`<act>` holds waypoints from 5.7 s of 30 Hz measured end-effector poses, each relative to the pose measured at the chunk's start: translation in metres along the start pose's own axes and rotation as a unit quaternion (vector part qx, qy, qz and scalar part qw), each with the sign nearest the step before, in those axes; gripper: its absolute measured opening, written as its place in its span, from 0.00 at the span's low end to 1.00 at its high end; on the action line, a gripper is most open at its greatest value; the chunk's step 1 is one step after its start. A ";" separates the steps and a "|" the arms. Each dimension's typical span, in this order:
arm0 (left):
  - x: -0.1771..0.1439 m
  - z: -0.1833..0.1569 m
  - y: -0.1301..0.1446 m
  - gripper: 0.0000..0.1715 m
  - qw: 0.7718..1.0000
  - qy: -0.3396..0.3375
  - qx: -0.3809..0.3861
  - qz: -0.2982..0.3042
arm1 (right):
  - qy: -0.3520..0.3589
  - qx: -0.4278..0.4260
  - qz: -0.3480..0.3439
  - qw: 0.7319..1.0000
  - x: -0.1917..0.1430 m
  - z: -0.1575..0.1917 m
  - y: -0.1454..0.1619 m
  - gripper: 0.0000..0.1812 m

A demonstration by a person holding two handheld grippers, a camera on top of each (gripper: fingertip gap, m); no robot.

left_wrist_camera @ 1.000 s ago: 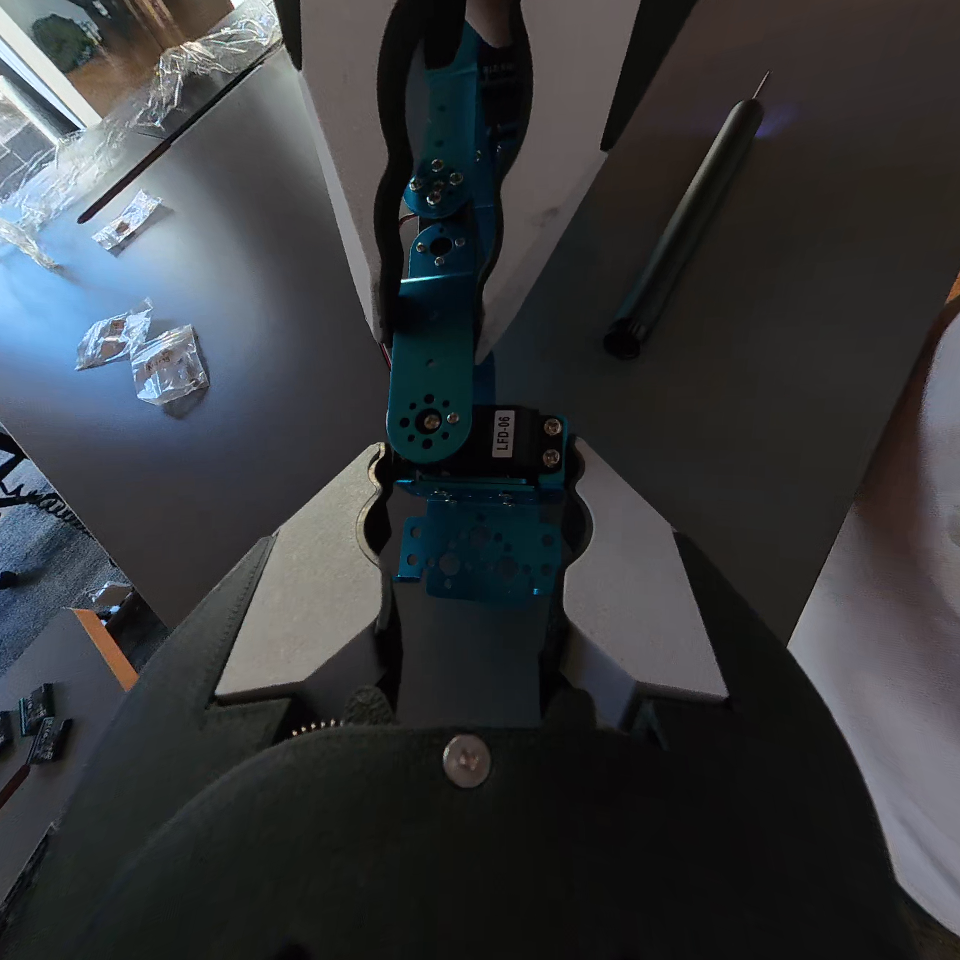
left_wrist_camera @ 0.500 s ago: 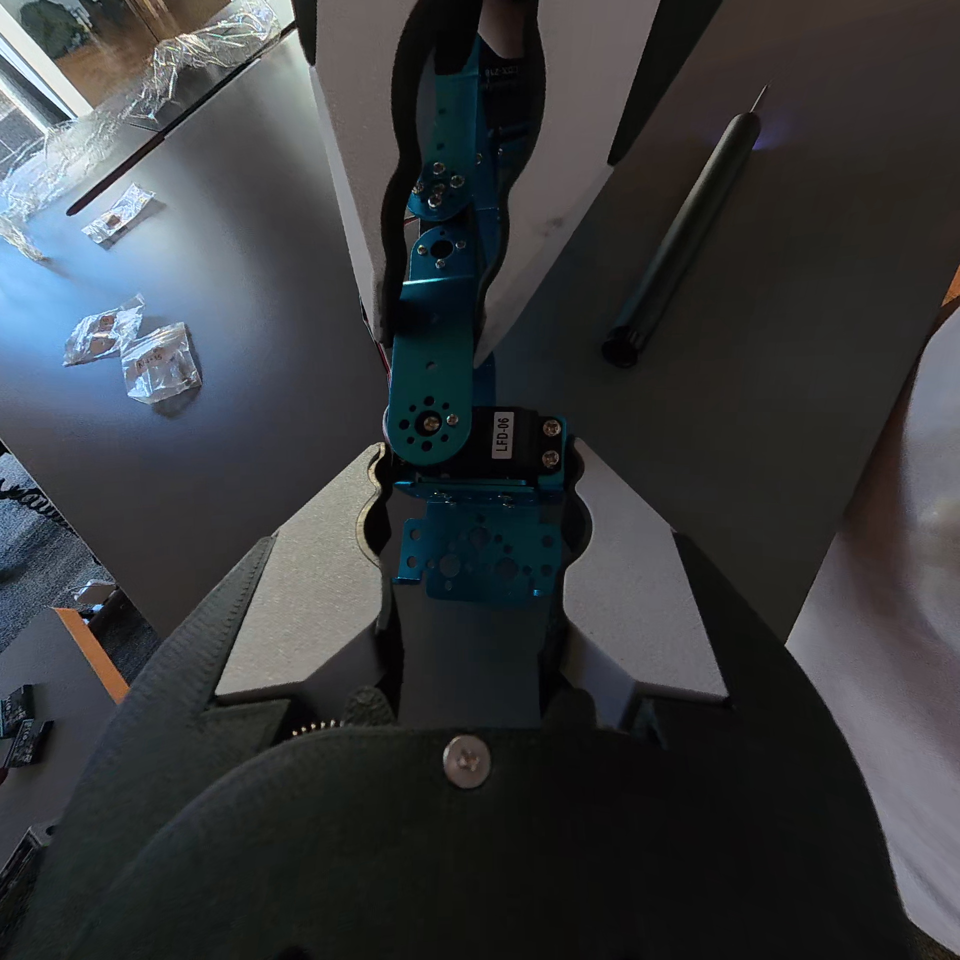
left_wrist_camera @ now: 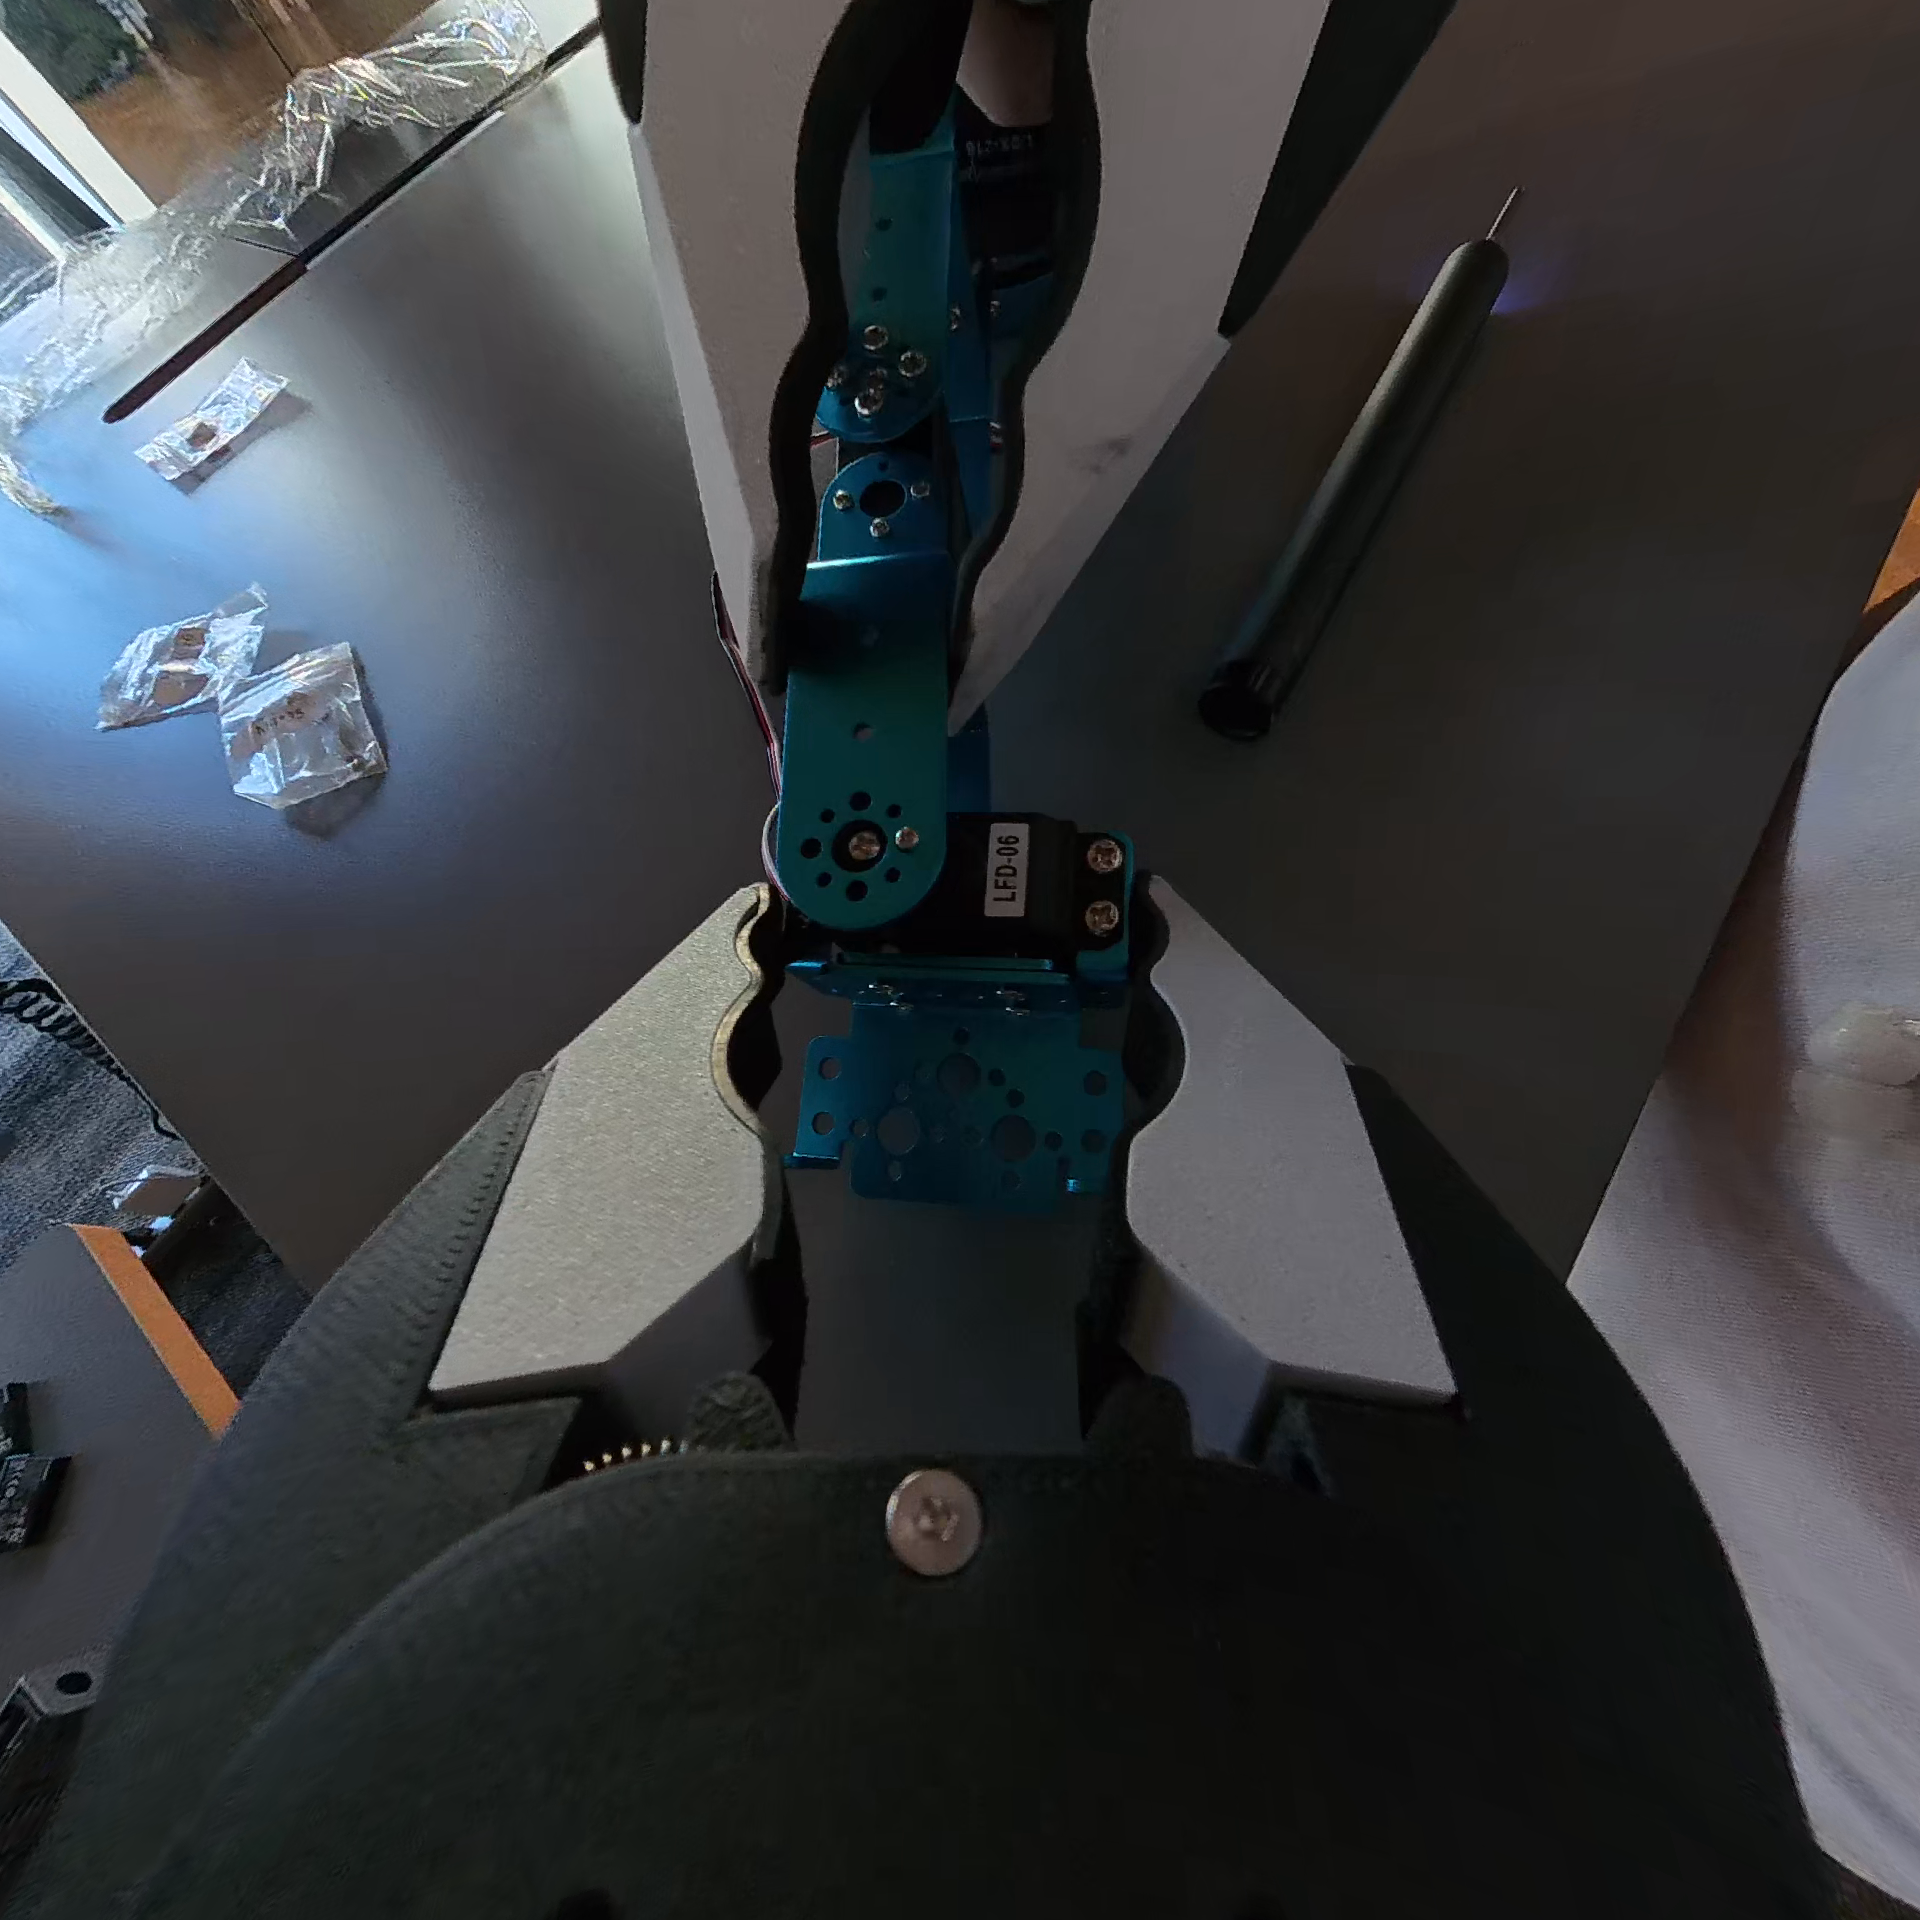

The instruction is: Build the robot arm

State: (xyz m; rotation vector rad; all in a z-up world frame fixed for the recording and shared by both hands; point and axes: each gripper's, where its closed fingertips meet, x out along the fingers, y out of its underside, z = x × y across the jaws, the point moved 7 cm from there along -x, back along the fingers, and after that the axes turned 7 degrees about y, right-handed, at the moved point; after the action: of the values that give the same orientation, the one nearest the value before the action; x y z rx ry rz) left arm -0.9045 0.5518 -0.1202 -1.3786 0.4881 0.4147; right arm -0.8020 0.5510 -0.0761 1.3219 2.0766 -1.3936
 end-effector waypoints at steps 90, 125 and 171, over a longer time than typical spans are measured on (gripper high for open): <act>-0.032 0.007 0.032 0.38 0.995 0.077 -0.041 -0.048 | -0.079 0.081 -0.037 0.993 -0.004 -0.014 0.004 0.14; -0.037 -0.001 0.034 0.34 0.997 0.029 -0.061 -0.039 | -0.079 0.076 -0.042 0.993 -0.005 -0.013 0.005 0.14; -0.090 0.007 0.036 0.37 0.987 0.038 -0.119 -0.104 | -0.037 0.074 -0.031 0.996 -0.025 -0.013 -0.016 0.22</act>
State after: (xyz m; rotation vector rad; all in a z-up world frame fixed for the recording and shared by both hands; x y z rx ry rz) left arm -0.9983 0.5642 -0.0991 -1.6640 0.3601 0.2555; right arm -0.7992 0.5479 -0.0438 1.2483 2.0157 -1.6254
